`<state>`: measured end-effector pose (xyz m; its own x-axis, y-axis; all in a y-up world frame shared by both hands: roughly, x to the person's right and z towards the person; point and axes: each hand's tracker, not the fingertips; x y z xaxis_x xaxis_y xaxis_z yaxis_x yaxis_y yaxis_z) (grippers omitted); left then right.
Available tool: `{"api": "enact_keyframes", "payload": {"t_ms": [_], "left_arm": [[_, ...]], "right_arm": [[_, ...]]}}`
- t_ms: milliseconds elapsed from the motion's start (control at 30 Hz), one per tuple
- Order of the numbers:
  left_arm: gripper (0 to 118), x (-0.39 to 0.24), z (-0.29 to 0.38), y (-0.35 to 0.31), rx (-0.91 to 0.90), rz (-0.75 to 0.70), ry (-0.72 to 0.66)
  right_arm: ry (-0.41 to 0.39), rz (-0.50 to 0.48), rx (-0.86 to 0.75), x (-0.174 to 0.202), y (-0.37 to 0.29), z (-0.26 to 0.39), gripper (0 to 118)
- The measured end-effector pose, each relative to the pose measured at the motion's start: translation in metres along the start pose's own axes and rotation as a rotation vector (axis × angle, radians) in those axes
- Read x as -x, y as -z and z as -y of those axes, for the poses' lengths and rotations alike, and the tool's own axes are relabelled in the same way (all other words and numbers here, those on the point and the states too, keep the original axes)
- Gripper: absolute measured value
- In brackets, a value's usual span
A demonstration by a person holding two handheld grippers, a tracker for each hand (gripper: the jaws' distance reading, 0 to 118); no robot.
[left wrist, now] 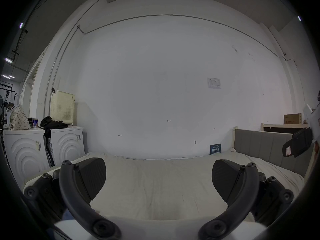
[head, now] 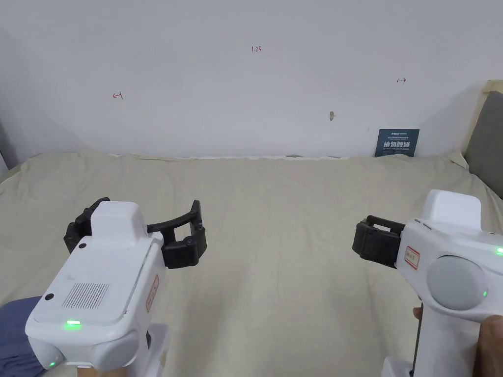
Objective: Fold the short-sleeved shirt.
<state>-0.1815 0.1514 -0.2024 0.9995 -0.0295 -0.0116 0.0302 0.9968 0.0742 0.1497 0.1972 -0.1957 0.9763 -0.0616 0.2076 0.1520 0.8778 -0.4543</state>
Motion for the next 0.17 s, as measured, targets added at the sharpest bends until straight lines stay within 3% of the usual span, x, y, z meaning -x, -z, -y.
{"api": "enact_keyframes", "payload": {"t_ms": [167], "left_arm": [[118, -0.0008, 0.0, -0.0007, 0.0, 0.002, 0.001]], "right_arm": [[-0.031, -0.013, -0.046, 0.0006, -0.0017, 0.0018, 118]]}}
